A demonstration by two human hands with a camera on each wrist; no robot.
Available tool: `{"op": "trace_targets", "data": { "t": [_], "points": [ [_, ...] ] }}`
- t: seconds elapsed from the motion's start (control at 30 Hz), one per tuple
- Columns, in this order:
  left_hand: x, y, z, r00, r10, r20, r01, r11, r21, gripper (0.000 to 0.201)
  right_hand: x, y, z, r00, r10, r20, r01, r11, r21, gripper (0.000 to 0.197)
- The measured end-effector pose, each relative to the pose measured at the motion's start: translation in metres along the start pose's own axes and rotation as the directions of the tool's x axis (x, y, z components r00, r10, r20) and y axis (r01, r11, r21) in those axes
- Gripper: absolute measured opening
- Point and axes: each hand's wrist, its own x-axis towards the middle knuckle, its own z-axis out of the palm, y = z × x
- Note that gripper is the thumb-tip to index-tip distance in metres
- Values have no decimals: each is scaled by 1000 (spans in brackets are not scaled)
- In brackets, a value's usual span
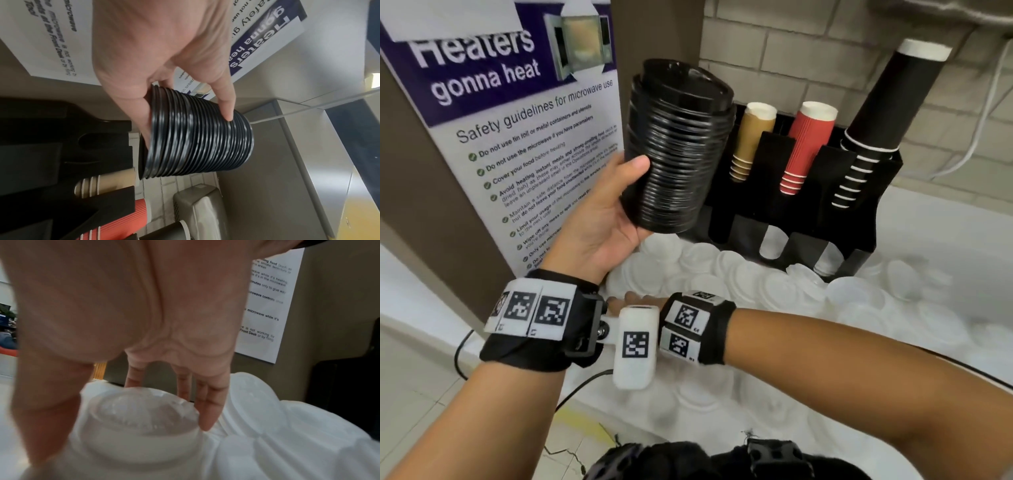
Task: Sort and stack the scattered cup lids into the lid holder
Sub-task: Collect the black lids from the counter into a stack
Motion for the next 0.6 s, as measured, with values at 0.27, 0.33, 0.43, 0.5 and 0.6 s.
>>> {"op": "trace_targets", "data": {
  "t": [0.27, 0.33, 0.43, 0.5, 0.6],
  "points": [
    [-1, 2, -9, 999, -1, 47, 4, 999, -54, 38, -58, 29, -65, 987, -145, -74, 150, 986, 67, 71],
    [-3, 4, -10, 998, 2, 56, 0, 999, -45, 37, -78, 56, -81, 994, -28, -103, 32, 999, 40, 72],
    [-7, 2, -12, 999, 3, 41, -1, 999, -48, 48, -94, 87, -89, 965, 248, -89, -261, 946, -192, 84],
    [-10, 0, -12, 1000, 5, 20, -4, 999, -45, 58, -88, 87, -88, 951, 290, -112, -309, 920, -241, 91],
    [-11, -2, -10, 1000, 6, 18, -5, 998, -55, 79, -57, 62, -81, 986, 89, -141, -105, 988, -112, 80]
  ]
}}
